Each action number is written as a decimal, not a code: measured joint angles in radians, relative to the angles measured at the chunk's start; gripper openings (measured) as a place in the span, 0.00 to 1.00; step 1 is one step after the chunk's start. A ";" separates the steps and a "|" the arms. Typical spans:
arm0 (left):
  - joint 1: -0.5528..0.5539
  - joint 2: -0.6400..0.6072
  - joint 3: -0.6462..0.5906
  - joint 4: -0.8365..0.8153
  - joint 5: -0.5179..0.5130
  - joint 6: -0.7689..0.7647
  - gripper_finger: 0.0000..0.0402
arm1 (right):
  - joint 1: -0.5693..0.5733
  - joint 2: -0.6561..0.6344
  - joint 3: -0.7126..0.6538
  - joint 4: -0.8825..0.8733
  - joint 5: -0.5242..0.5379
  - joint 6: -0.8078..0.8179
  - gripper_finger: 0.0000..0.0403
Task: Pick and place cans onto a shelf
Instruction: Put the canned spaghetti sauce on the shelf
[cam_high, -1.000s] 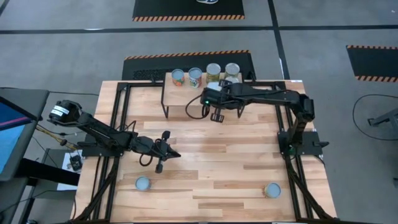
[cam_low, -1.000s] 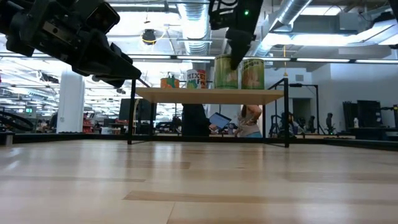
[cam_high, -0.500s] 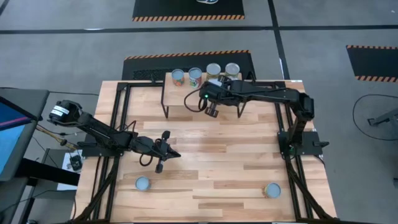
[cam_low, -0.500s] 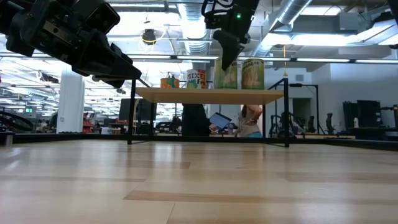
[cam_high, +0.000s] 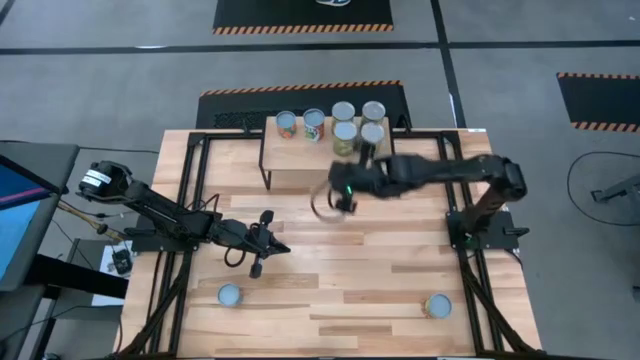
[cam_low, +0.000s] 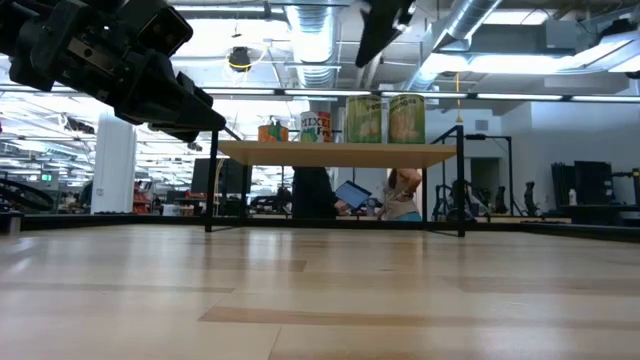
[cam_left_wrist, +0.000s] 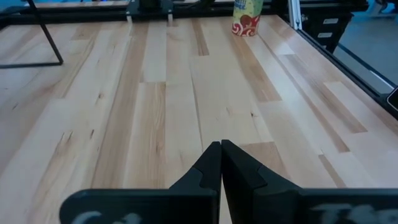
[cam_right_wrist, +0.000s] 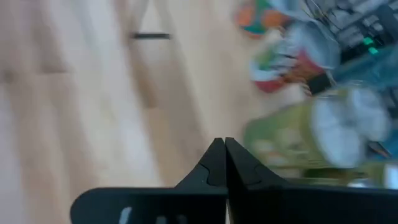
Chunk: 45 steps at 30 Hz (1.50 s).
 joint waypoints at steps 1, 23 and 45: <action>0.000 0.000 0.000 -0.003 0.000 -0.002 0.00 | 0.032 -0.015 -0.034 0.018 0.000 0.016 0.02; 0.000 0.000 0.000 0.023 0.000 -0.011 0.00 | 0.814 -0.188 -0.503 0.047 -0.167 1.321 0.04; -0.001 0.000 0.000 0.027 0.005 -0.038 0.00 | 0.905 0.092 -0.365 -0.283 -0.619 1.805 0.27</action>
